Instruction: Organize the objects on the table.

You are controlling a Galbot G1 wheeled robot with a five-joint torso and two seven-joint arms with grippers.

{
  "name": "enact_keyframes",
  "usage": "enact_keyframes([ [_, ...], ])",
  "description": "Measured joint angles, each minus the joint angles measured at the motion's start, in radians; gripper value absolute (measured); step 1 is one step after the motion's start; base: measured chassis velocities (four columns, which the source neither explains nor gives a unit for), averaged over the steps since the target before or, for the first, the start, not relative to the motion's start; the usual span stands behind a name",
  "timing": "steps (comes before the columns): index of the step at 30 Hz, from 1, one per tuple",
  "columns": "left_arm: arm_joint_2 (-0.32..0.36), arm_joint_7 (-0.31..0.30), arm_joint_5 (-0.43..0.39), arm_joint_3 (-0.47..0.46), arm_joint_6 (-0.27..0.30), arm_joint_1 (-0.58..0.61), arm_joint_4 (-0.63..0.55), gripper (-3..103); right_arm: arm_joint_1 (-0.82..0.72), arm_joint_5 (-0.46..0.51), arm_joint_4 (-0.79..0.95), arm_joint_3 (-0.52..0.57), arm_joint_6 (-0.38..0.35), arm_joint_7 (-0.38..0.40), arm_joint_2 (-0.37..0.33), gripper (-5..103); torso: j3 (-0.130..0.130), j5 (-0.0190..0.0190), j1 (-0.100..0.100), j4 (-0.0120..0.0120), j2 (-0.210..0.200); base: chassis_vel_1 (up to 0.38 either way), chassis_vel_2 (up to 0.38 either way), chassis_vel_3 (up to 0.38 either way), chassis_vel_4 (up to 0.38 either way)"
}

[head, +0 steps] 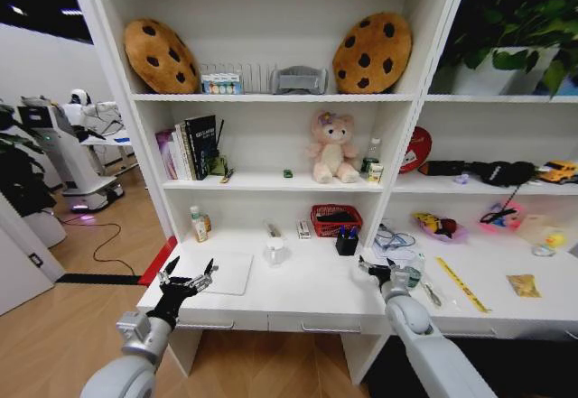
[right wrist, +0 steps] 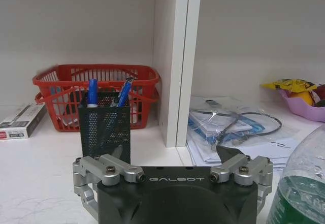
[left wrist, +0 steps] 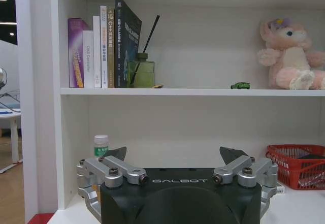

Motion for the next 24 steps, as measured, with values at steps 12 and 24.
enact_keyframes([
  [12, 0.000, 0.000, 0.000, 0.000, 0.000, 0.000, 0.000, 100, 0.043, 0.101, -0.069, -0.043, -0.078, 0.043, 0.017, 100, 0.000, 0.0000, 0.000, 0.0000, 0.000, 0.000, 0.000, 0.000, 0.000],
  [24, 0.000, 0.000, 0.000, 0.000, 0.000, 0.000, 0.000, 100, 0.073, 0.088, -0.137, -0.039, -0.082, 0.036, 0.024, 91, 0.000, 0.0000, 0.000, -0.0001, 0.000, 0.000, 0.000, 0.000, 0.000],
])
